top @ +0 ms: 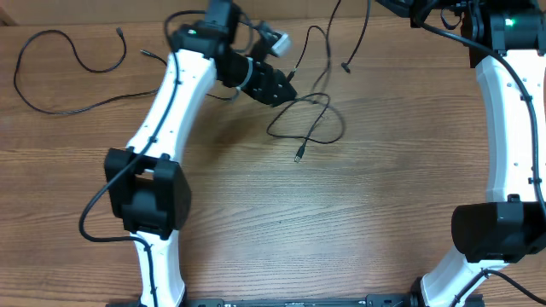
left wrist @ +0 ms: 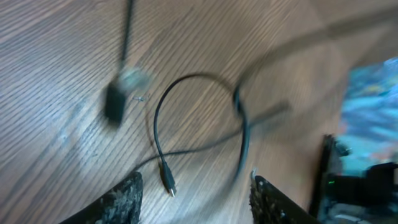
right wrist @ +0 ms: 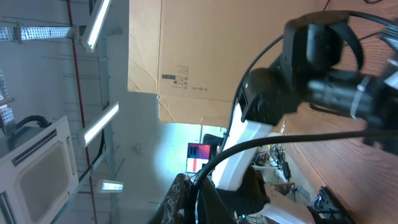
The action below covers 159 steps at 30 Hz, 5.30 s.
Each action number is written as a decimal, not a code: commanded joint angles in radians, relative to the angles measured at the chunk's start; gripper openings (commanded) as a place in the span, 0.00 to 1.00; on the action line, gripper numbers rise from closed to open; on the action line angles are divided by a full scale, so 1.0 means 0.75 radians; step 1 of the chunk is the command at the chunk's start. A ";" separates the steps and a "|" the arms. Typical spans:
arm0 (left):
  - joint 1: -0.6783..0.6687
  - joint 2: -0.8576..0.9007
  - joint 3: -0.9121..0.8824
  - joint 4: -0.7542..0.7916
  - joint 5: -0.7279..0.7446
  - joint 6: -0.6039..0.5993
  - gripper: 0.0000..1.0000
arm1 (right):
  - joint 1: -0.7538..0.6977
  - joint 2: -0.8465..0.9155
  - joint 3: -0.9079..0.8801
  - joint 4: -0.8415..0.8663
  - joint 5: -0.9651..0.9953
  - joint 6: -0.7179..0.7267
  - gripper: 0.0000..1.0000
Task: Untangle cables
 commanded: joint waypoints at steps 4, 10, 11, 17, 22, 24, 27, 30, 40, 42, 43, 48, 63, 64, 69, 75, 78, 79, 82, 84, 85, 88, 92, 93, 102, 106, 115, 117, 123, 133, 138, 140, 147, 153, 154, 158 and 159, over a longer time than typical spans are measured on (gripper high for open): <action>0.091 -0.066 0.016 -0.118 0.188 0.135 0.57 | 0.003 -0.055 0.033 0.010 0.015 -0.021 0.04; 0.039 -0.065 0.014 -0.229 0.130 0.275 0.59 | 0.004 -0.055 0.033 0.010 0.019 -0.019 0.04; 0.027 -0.065 0.014 -0.221 0.119 0.275 0.61 | 0.004 -0.055 0.033 0.010 0.019 -0.019 0.04; -0.079 -0.055 0.011 -0.050 -0.031 0.185 0.71 | 0.004 -0.055 0.033 0.009 0.019 -0.019 0.04; -0.162 -0.055 -0.008 0.072 -0.188 0.130 0.73 | 0.004 -0.055 0.033 0.009 0.016 -0.019 0.04; -0.179 -0.055 -0.008 0.073 -0.212 0.130 0.73 | 0.004 -0.055 0.033 0.009 0.013 -0.019 0.04; -0.183 -0.055 -0.016 0.074 -0.220 0.131 0.72 | 0.004 -0.055 0.033 0.009 0.014 -0.019 0.04; -0.183 -0.055 -0.036 0.095 -0.214 0.130 0.69 | 0.004 -0.055 0.033 0.009 0.014 -0.019 0.04; -0.192 -0.055 -0.109 0.257 -0.140 0.082 0.56 | 0.004 -0.055 0.033 0.009 0.014 -0.019 0.04; -0.193 -0.055 -0.109 0.272 -0.115 0.080 0.54 | 0.004 -0.055 0.033 0.009 0.014 -0.019 0.04; -0.194 -0.055 -0.109 0.281 -0.113 0.079 0.53 | 0.004 -0.055 0.033 0.009 0.014 -0.019 0.04; -0.195 -0.055 -0.109 0.303 -0.115 0.080 0.51 | 0.004 -0.055 0.033 0.009 0.014 -0.019 0.04; -0.243 -0.010 -0.109 0.323 -0.125 0.048 0.32 | 0.004 -0.055 0.033 0.009 0.003 -0.019 0.04; -0.243 -0.010 -0.109 0.329 -0.125 0.036 0.28 | 0.004 -0.055 0.033 0.009 0.003 -0.020 0.04; -0.235 -0.012 -0.108 0.338 -0.125 -0.054 0.04 | 0.004 -0.055 0.033 0.009 0.003 -0.020 0.04; -0.220 -0.053 -0.083 0.326 -0.112 -0.168 0.04 | -0.033 -0.055 0.030 0.002 0.000 -0.149 0.04; -0.215 -0.112 -0.038 0.311 -0.064 -0.194 0.04 | -0.075 -0.055 0.018 -0.071 -0.019 -0.209 0.04; -0.214 -0.141 -0.024 0.313 -0.043 -0.209 0.04 | -0.091 -0.055 0.010 -0.104 -0.020 -0.241 0.04; -0.203 -0.239 0.018 0.334 -0.044 -0.294 0.04 | -0.140 -0.055 -0.021 -0.179 -0.016 -0.356 0.04; -0.195 -0.308 0.033 0.348 -0.045 -0.342 0.04 | -0.173 -0.055 -0.048 -0.245 -0.016 -0.420 0.04; -0.190 -0.346 0.036 0.357 -0.045 -0.367 0.04 | -0.191 -0.055 -0.064 -0.285 -0.014 -0.451 0.04; -0.155 -0.454 0.036 0.368 -0.056 -0.435 0.04 | -0.248 -0.055 -0.127 -0.366 -0.006 -0.542 0.04; -0.066 -0.569 0.036 0.367 -0.053 -0.571 0.04 | -0.308 -0.055 -0.213 -0.466 -0.006 -0.655 0.04; -0.033 -0.595 0.036 0.369 -0.046 -0.617 0.04 | -0.323 -0.055 -0.243 -0.491 -0.001 -0.691 0.04; 0.242 -0.721 0.036 0.417 0.103 -0.791 0.04 | -0.381 -0.055 -0.425 -0.773 0.322 -0.938 0.04; 0.349 -0.723 0.035 0.334 0.086 -0.823 0.04 | -0.384 -0.055 -0.437 -0.951 0.533 -1.047 0.04; 0.645 -0.724 0.035 0.260 -0.124 -1.232 0.04 | -0.384 -0.055 -0.437 -1.190 1.364 -1.066 0.04; 0.735 -0.723 0.035 0.262 -0.103 -1.382 0.04 | -0.382 -0.055 -0.437 -1.230 1.562 -1.061 0.04; 0.936 -0.724 0.035 0.462 0.281 -1.651 0.04 | -0.380 -0.055 -0.438 -1.272 1.673 -1.062 0.04; 0.824 -0.724 0.035 0.571 0.413 -2.184 0.04 | -0.205 -0.055 -0.437 -1.275 1.381 -1.463 1.00; 0.708 -0.724 0.035 0.561 0.299 -2.213 0.04 | -0.025 -0.055 -0.437 -1.294 1.155 -1.815 1.00; 0.657 -0.724 0.035 0.548 0.275 -2.296 0.04 | 0.052 -0.055 -0.437 -1.292 1.034 -1.939 1.00; 0.568 -0.724 0.035 0.515 0.118 -2.430 0.04 | 0.335 -0.055 -0.437 -1.135 0.919 -2.113 1.00; 0.567 -0.723 0.035 0.317 0.015 -2.434 0.04 | 0.506 -0.055 -0.437 -0.987 0.807 -2.114 1.00; 0.567 -0.723 0.035 0.294 0.006 -2.434 0.04 | 0.525 -0.055 -0.437 -0.962 0.793 -2.113 1.00; 0.567 -0.723 0.035 0.283 0.006 -2.433 0.04 | 0.615 -0.055 -0.437 -0.819 0.755 -2.107 1.00; 0.567 -0.723 0.035 0.283 0.007 -2.434 0.04 | 0.637 -0.055 -0.437 -0.779 0.756 -2.103 1.00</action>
